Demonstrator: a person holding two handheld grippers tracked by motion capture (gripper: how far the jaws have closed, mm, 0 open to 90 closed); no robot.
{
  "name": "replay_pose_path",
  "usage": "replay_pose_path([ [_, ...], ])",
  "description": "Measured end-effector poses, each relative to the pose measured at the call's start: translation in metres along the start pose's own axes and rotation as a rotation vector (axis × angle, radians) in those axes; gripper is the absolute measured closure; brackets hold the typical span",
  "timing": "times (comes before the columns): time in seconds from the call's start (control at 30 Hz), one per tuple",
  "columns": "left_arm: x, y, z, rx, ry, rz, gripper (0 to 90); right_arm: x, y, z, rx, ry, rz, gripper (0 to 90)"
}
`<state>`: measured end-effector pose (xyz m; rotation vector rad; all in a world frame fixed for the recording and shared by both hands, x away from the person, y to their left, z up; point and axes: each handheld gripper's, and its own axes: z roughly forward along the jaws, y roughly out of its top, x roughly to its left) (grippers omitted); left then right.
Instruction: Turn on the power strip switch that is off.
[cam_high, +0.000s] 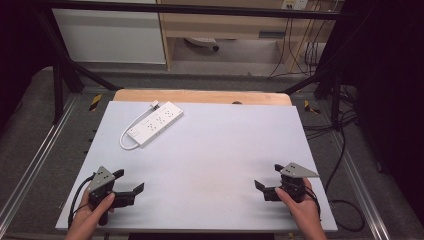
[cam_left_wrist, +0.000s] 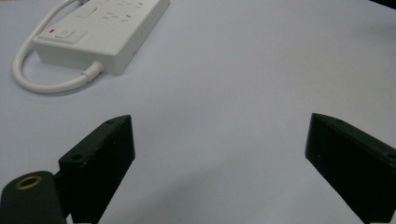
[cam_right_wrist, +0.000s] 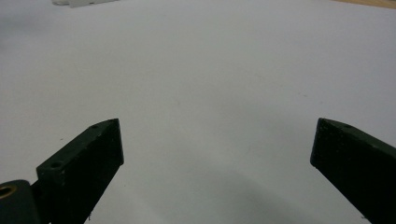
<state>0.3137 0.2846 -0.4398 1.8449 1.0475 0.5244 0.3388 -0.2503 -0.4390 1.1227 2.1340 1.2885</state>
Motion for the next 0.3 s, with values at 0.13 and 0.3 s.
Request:
replay_pose_path([
  [0.13, 0.01, -0.005, -0.003, -0.013, 0.017, -0.016, 8.4, -0.001, 0.0, 0.001, 0.004, -0.004, -0.002, 2.9],
  [0.3, 0.03, -0.005, -0.008, -0.052, 0.055, -0.068, 10.1, -0.003, -0.004, 0.005, 0.047, -0.036, 0.004, 2.8],
])
